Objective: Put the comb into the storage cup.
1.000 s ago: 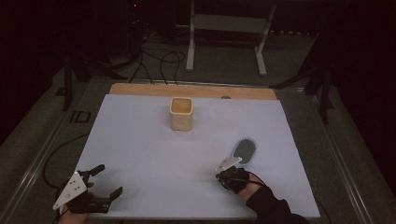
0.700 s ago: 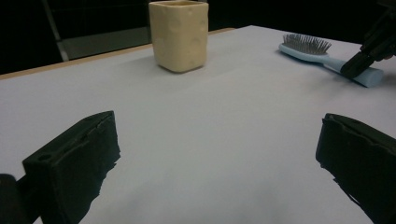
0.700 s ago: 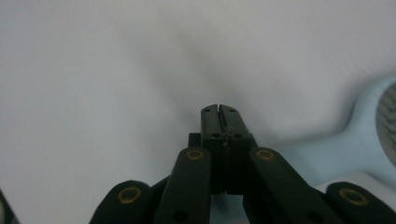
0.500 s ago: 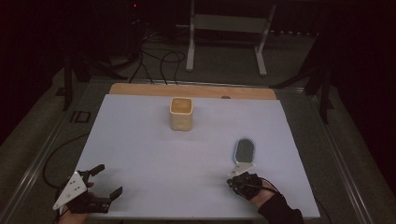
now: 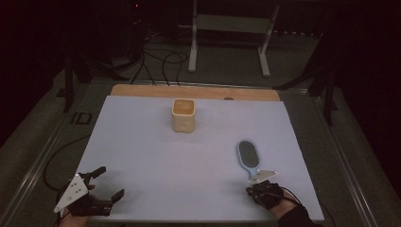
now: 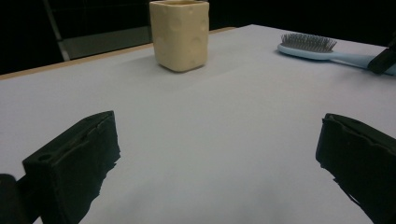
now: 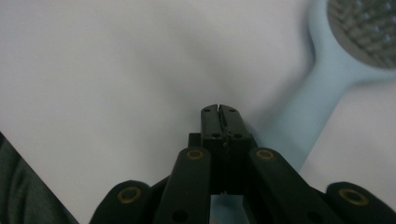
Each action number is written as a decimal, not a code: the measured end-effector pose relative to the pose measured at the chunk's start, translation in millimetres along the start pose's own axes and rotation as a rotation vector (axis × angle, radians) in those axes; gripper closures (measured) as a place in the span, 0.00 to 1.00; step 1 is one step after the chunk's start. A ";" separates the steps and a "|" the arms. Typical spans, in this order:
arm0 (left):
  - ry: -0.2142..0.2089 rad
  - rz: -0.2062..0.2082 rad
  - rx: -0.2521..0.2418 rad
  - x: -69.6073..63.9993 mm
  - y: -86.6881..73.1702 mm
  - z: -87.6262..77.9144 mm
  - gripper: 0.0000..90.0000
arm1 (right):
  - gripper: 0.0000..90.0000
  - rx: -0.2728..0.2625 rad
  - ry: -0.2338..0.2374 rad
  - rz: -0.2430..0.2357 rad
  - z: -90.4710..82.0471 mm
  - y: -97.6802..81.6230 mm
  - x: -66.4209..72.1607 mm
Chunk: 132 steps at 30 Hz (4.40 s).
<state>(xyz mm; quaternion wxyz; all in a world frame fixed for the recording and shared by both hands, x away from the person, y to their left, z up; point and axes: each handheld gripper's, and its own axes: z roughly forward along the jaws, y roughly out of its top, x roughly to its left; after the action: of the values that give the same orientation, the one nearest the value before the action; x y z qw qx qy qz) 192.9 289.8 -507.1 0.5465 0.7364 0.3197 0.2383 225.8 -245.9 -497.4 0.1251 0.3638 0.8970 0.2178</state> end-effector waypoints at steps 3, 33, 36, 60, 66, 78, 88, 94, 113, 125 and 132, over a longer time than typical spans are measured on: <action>0.004 -0.001 0.002 -0.2 -0.3 -0.4 0.00 | 1.00 0.001 -0.011 0.014 -2.1 -4.5 -4.6; 0.004 0.005 0.004 -0.3 0.0 0.2 0.00 | 1.00 0.016 -0.099 0.110 -13.1 -26.8 -45.7; 0.004 -0.001 0.004 0.0 -0.3 0.4 0.00 | 1.00 0.016 -0.110 0.122 -13.3 -28.2 -51.8; 0.004 -0.002 0.003 0.0 -0.3 -0.2 0.00 | 1.00 -0.016 -0.085 0.019 -30.0 -1.1 -59.9; 0.005 -0.002 0.004 0.0 -0.3 -0.1 0.00 | 1.00 0.017 -0.079 -0.041 -29.6 9.5 -61.2; 0.004 0.004 0.006 -0.2 -0.3 -0.1 0.00 | 0.96 0.052 -0.021 -0.116 -37.5 26.7 -83.5; 0.005 -0.001 0.006 0.0 -0.5 0.2 0.00 | 0.75 0.127 -0.003 -0.159 -29.8 27.2 -90.0; 0.004 0.001 0.006 -0.2 -0.4 0.0 0.00 | 0.57 0.153 -0.002 -0.141 -19.7 27.1 -94.8; 0.003 -0.002 0.003 0.1 -0.3 0.0 0.00 | 0.21 0.216 0.050 -0.095 1.9 40.5 -99.6; 0.002 -0.004 0.003 0.6 -0.4 -0.1 0.00 | 0.31 0.275 0.027 -0.073 7.6 47.1 -102.6; 0.002 -0.003 0.006 0.7 -0.6 -0.1 0.00 | 0.44 0.301 0.052 -0.080 10.6 48.8 -104.0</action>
<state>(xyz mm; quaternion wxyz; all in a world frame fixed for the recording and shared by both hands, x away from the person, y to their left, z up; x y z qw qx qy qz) 193.2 290.5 -507.6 0.5443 0.7373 0.3222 0.2375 332.3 -285.0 -476.3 0.0546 0.3367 0.9362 0.0850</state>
